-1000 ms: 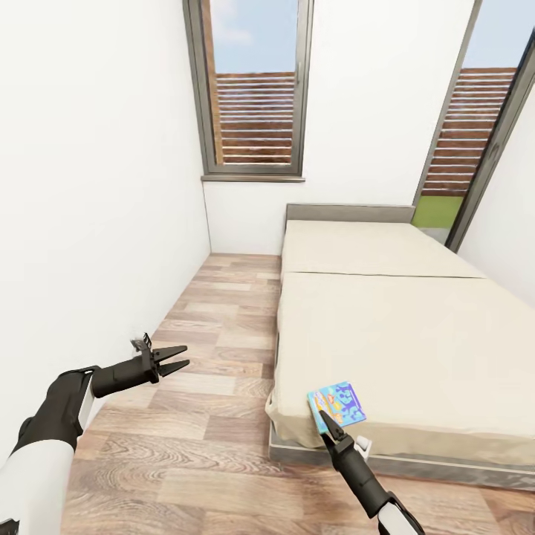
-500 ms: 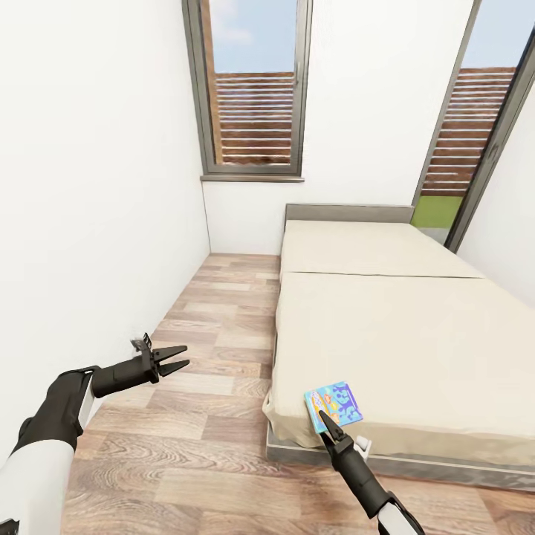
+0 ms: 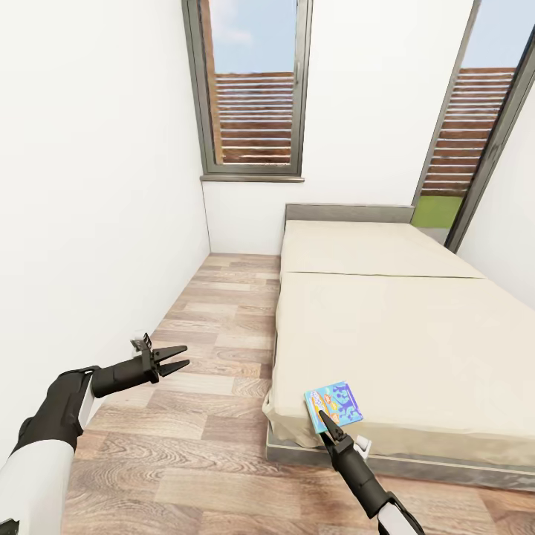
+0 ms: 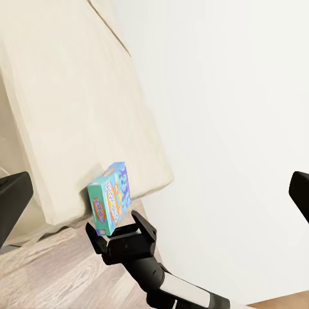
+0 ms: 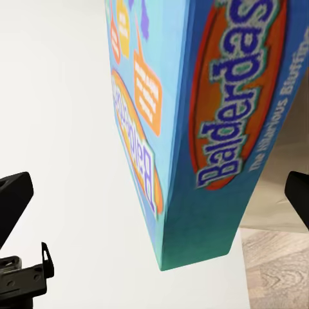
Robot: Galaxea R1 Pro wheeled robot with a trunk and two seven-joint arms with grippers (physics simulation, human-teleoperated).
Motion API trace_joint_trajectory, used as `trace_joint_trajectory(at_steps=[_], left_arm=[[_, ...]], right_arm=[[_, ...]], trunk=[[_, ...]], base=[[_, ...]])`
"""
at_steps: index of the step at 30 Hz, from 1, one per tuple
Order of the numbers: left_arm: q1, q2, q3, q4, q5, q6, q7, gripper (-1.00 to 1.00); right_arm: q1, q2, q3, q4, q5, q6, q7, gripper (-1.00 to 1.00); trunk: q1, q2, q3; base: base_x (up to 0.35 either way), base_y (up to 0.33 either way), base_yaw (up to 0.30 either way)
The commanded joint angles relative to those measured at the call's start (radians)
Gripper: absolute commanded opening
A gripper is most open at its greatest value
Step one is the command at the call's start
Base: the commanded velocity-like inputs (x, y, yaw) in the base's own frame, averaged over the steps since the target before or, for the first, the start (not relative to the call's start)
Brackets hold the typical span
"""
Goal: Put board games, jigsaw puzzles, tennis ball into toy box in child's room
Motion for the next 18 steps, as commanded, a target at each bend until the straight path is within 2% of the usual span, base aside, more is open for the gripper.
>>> trace_joint_trajectory(at_steps=[1, 3, 4, 18], left_arm=[[-0.001, -0.001, 0.003, -0.001, -0.011, 0.01, -0.009, 1.0], [-0.001, -0.001, 0.003, -0.001, -0.01, 0.01, -0.009, 1.0], [-0.001, -0.001, 0.003, -0.001, -0.01, 0.01, -0.009, 1.0], [-0.001, -0.001, 0.003, -0.001, -0.011, 0.011, -0.009, 1.0]], right_arm=[[-0.001, 0.0, -0.004, 0.0, -0.015, 0.003, 0.001, 1.0], [-0.001, 0.0, -0.004, 0.0, -0.014, 0.003, 0.001, 1.0], [-0.001, 0.0, -0.004, 0.0, -0.014, 0.003, 0.001, -1.0], [-0.001, -0.001, -0.004, 0.0, -0.016, 0.005, 0.001, -1.0]], trunk=[[0.0, 0.0, -0.001], [0.0, 0.0, -0.001], [0.0, 0.0, -0.001], [0.0, 0.0, -0.001]], base=[[0.0, 0.0, 0.0], [0.0, 0.0, 0.0], [0.0, 0.0, 0.0], [0.0, 0.0, 0.0]])
